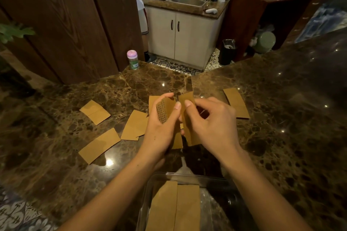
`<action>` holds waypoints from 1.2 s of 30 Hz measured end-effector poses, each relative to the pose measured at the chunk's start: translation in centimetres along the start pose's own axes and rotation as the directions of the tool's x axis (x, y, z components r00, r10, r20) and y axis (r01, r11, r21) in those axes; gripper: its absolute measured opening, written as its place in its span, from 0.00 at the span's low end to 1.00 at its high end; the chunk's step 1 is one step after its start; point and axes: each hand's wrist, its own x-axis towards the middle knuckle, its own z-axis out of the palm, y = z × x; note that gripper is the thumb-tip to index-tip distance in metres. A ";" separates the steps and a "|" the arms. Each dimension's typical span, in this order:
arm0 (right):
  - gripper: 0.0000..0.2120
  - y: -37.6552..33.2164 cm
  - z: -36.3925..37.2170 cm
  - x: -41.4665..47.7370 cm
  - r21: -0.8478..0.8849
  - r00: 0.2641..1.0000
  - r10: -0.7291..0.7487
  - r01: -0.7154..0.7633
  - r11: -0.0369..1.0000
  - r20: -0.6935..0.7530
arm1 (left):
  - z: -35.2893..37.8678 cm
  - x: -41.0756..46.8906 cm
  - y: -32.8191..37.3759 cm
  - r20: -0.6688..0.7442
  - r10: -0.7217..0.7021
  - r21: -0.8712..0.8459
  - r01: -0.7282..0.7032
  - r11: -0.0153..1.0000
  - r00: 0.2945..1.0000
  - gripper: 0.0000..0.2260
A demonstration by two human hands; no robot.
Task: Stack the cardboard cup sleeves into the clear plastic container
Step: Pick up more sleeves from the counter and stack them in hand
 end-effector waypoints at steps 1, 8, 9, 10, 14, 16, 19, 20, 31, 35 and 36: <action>0.13 -0.2 0.2 -0.1 0.004 1.000 -0.010 0.010 1.000 -0.007 | 0.1 0.0 0.0 -0.004 -0.009 -0.004 0.009 1.000 1.000 0.13; 0.12 -2.3 1.3 -0.6 -0.082 0.996 -0.069 0.065 0.995 -0.054 | 0.3 -0.2 0.0 -0.018 0.011 0.017 -0.010 1.000 1.000 0.22; 0.12 -2.5 1.5 -0.6 -0.091 0.997 -0.061 0.057 0.994 -0.039 | 0.4 -0.2 0.1 -0.008 0.014 0.020 -0.014 1.000 1.000 0.24; 0.13 -2.6 1.7 -0.6 -0.087 0.999 -0.051 0.049 0.995 -0.019 | 0.4 -0.2 0.2 0.006 0.019 0.026 -0.020 0.999 1.000 0.26; 0.18 -2.4 2.0 -0.9 -0.020 0.997 -0.025 0.026 0.999 0.068 | 0.3 -0.1 0.3 0.043 -0.017 -0.050 0.020 0.999 0.999 0.24; 0.15 -2.3 1.4 -0.7 0.047 0.987 0.002 -0.010 0.999 0.159 | -0.2 0.1 0.7 0.066 -0.093 -0.137 0.102 0.985 0.993 0.21; 0.14 -1.8 -0.1 -0.1 0.118 0.954 0.008 -0.045 0.992 0.299 | -1.1 0.8 1.3 0.096 -0.228 -0.247 0.245 0.938 0.969 0.18; 0.19 -1.4 -0.6 0.0 0.106 0.933 -0.011 -0.030 0.994 0.360 | -1.4 1.0 1.5 0.113 -0.263 -0.263 0.284 0.922 0.958 0.17; 0.35 -0.9 -1.8 0.4 -0.027 0.745 -0.222 0.307 0.951 0.629 | -1.2 1.4 1.0 0.277 -0.427 -0.236 0.492 0.838 0.861 0.26; 0.36 -0.9 -1.9 0.2 -0.022 0.747 -0.223 0.303 0.953 0.627 | -1.0 1.2 0.7 0.269 -0.444 -0.274 0.510 0.815 0.855 0.25; 0.36 -0.8 -2.0 0.3 -0.026 0.755 -0.228 0.308 0.951 0.615 | -0.9 1.0 0.8 0.286 -0.441 -0.272 0.514 0.814 0.851 0.25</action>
